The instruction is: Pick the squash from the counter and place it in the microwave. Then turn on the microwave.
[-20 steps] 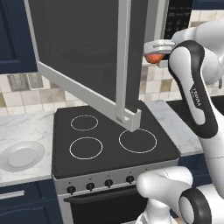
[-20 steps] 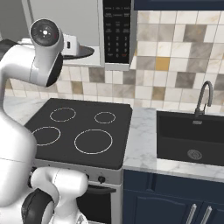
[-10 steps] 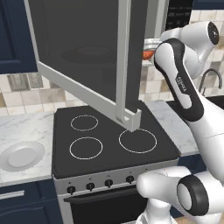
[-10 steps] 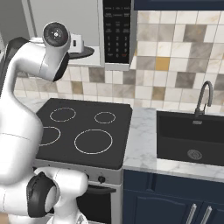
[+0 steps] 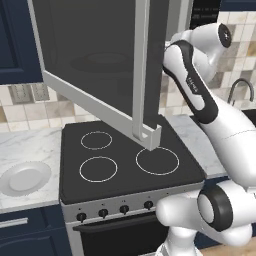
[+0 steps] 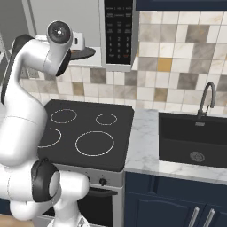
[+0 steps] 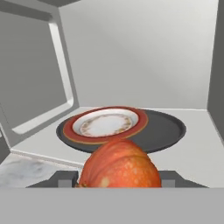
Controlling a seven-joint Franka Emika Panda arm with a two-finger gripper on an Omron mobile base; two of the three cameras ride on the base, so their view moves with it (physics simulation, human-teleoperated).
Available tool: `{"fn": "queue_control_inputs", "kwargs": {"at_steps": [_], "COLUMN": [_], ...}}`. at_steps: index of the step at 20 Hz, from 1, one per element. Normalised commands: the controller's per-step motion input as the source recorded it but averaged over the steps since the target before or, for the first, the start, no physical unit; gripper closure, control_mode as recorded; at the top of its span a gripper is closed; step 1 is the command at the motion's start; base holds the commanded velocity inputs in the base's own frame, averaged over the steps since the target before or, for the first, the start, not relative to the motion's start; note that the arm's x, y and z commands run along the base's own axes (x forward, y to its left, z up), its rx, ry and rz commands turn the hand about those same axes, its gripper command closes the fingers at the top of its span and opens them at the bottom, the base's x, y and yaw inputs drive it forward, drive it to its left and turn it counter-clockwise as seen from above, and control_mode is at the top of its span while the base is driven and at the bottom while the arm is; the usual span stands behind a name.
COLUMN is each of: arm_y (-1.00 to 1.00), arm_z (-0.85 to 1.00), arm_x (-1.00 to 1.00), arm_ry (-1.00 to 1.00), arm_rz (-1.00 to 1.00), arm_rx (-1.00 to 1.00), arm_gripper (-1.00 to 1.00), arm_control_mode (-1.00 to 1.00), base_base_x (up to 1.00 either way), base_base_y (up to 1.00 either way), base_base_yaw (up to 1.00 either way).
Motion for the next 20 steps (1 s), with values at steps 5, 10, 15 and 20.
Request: {"fn": "queue_control_inputs", "kwargs": {"at_steps": [5, 10, 15, 20], "arm_y": [0.05, 0.14, 0.2, 0.22], "arm_z": [0.0, -0.02, -0.09, -0.1], "arm_x": [0.31, 0.43, 0.38, 0.34], "arm_ry": [0.0, 0.0, 0.0, 0.0], "arm_rz": [0.0, 0.0, 0.0, 0.0], "arm_rx": [0.0, 0.0, 0.0, 0.0], "arm_gripper": [1.0, 1.0, 1.0, 1.0], "arm_control_mode": [-1.0, -1.0, -1.0, -1.0], "base_base_x": [0.0, 0.0, 0.0, 0.0], "base_base_y": [0.0, 0.0, 0.0, 0.0], "base_base_yaw": [0.0, 0.0, 0.0, 0.0]}}
